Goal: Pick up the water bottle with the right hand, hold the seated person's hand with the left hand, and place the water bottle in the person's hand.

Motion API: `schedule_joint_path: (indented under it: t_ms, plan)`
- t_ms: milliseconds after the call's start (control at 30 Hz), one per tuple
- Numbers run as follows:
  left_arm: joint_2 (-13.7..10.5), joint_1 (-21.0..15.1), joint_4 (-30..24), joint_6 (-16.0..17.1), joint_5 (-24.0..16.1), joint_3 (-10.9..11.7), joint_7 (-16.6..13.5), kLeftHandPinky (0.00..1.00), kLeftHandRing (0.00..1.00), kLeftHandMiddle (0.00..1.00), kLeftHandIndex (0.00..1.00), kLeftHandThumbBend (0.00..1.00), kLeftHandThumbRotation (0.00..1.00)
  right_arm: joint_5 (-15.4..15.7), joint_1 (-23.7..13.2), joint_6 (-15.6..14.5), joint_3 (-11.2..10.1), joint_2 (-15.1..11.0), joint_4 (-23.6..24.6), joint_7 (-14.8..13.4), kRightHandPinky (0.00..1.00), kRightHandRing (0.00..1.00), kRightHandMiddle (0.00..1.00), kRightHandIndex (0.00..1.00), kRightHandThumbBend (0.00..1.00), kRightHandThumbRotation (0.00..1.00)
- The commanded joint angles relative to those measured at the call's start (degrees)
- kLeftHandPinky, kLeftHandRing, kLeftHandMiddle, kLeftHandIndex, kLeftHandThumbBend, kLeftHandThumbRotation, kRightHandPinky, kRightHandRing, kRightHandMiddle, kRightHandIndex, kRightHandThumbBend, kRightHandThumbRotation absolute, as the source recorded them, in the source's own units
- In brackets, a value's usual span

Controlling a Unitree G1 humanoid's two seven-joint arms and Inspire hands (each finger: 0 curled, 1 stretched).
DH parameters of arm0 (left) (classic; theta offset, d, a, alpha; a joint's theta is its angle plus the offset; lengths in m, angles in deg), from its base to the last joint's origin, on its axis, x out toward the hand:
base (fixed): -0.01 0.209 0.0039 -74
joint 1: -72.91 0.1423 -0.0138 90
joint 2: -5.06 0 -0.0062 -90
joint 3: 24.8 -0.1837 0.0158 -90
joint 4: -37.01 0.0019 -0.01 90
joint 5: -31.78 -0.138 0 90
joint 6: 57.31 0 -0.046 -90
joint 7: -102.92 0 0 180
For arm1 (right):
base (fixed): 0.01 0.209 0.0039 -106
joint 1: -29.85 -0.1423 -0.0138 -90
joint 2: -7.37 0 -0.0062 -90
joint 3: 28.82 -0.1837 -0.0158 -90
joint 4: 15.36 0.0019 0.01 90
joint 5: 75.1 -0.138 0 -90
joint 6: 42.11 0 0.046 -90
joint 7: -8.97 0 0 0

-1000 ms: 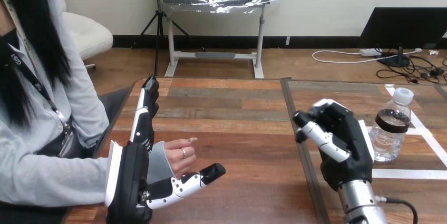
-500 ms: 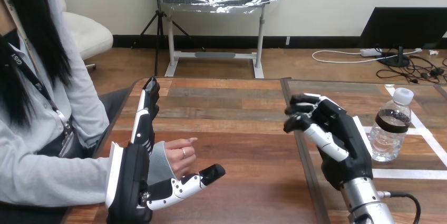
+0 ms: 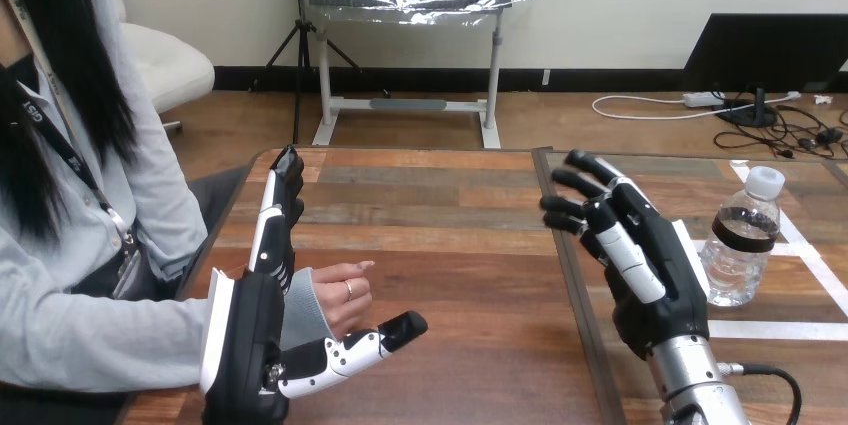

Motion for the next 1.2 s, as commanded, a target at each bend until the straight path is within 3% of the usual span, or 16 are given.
schedule_joint_path:
  t_ms: [0, 233, 500, 867, 1167]
  plan:
    - [0.0, -3.4, -0.5, -0.3, 0.4, 0.1, 0.1, 0.96, 0.98, 0.99, 0.99, 1.00, 0.28, 1.1, -4.4, 5.1, 0.1, 0.0, 0.6, -2.9, 0.88, 1.00, 0.96, 0.97, 1.00, 0.56]
    - [0.1, -3.5, -0.5, -0.5, 1.3, -0.2, 0.7, 0.97, 0.98, 0.98, 0.99, 1.00, 0.28, 7.3, -3.9, 11.3, 1.2, -0.3, -0.4, -14.2, 0.88, 1.00, 0.99, 1.00, 1.00, 0.60]
    - [0.1, -3.6, -0.1, -0.2, 2.1, -0.3, 1.4, 0.98, 0.99, 0.99, 1.00, 1.00, 0.28, 10.5, -3.9, 14.4, 1.7, -0.5, -1.1, -21.1, 0.92, 1.00, 1.00, 1.00, 1.00, 0.63]
    - [0.3, -4.0, 0.5, 0.3, 2.9, -0.4, 2.2, 0.99, 1.00, 0.99, 1.00, 1.00, 0.27, 11.4, -4.5, 16.5, 1.6, -1.2, -1.8, -25.8, 0.99, 1.00, 1.00, 1.00, 1.00, 0.63]
    - [0.5, -4.2, 1.1, 0.8, 3.3, -0.4, 2.5, 1.00, 1.00, 1.00, 1.00, 1.00, 0.27, 11.1, -5.1, 18.1, 1.2, -2.1, -2.4, -27.7, 1.00, 1.00, 1.00, 1.00, 1.00, 0.64]
